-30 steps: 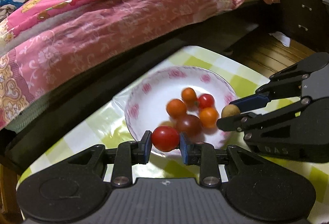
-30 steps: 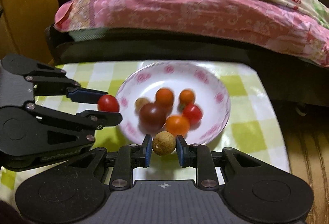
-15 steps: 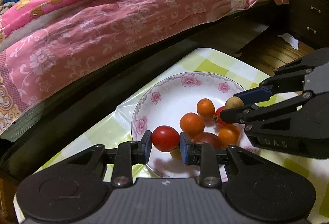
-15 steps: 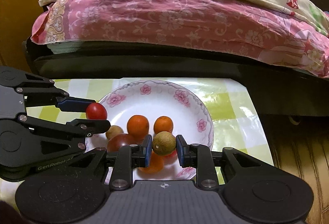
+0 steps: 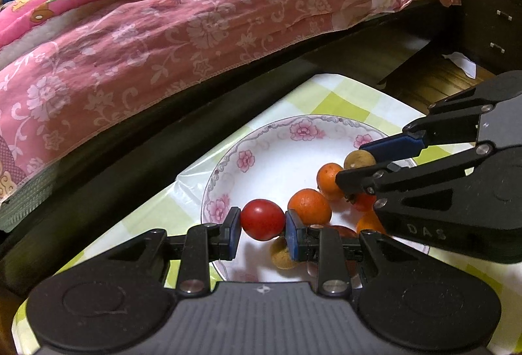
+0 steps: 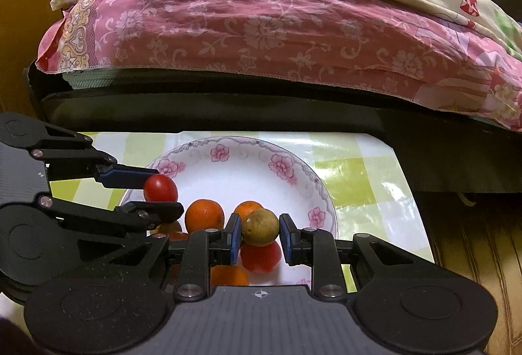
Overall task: Organize fruits
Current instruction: 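Lower both tools into the plate and open them to release the fruits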
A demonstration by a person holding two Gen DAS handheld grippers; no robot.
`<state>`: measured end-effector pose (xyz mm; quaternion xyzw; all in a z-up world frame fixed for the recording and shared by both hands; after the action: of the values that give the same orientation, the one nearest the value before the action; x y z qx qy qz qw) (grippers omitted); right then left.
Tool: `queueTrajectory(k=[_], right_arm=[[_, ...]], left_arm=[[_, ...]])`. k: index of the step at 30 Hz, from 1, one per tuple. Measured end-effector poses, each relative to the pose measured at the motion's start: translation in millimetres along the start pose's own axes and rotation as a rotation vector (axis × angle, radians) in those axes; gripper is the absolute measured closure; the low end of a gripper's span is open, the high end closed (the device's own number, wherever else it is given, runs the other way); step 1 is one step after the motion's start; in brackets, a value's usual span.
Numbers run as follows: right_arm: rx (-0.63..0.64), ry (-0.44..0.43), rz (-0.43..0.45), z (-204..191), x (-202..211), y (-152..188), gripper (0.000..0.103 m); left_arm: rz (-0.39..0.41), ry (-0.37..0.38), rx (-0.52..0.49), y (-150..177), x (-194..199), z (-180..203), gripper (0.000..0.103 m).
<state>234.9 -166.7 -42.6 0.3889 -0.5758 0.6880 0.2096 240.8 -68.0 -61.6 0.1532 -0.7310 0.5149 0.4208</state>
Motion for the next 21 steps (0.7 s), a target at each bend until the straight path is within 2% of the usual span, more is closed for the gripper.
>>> queueTrajectory(k=[21], right_arm=[[-0.008, -0.010, 0.036, 1, -9, -16, 0.081]], left_arm=[[0.000, -0.016, 0.013, -7, -12, -9, 0.066]])
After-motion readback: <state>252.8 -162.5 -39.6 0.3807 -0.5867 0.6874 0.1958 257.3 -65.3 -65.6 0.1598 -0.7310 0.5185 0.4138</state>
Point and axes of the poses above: each gripper's, at about its wrist camera, not at the fingertips, and x roughly against the way its jaws point, z to its right, y to its underside, the point moved 6 cm from there along -x, roughly the way its jaws point, and after that the axes turned 3 degrees about -z, right-handed, at the moved point
